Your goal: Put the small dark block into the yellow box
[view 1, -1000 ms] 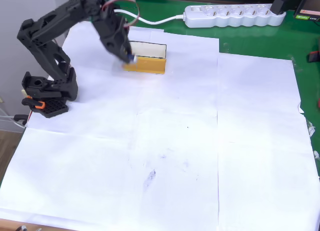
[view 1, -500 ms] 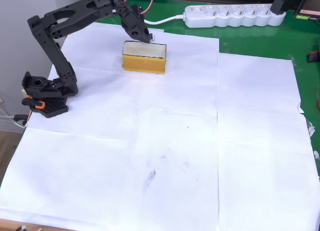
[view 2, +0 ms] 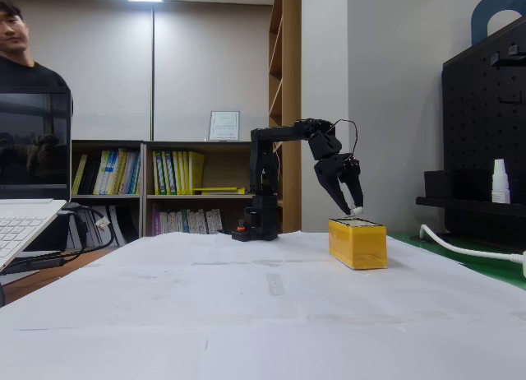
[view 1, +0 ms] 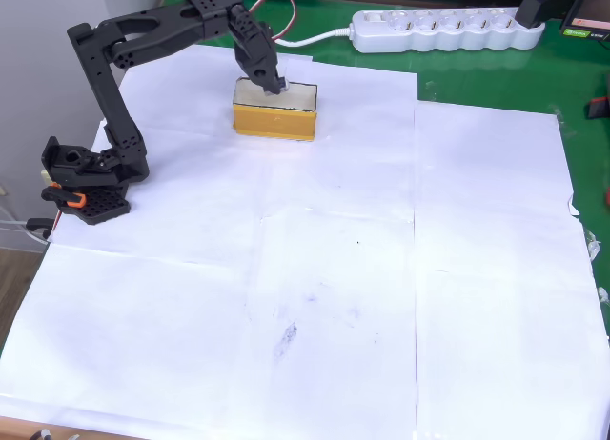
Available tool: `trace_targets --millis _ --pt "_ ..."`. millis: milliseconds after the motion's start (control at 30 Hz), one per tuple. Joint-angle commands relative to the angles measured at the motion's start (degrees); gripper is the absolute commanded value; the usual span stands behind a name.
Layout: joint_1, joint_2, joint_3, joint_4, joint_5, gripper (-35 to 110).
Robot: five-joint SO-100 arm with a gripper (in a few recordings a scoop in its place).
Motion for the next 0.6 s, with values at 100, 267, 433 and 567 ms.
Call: trace_targets --millis 100,267,433,567 --pt "0.88 -1.23 5.89 0.35 -1.14 47" --pt "1.05 -3.87 15.73 7.56 -1.58 47" --pt "1.85 -5.01 33.31 20.92 0.53 47" --pt "4.48 -8.61 42.98 34.19 -0.79 47"
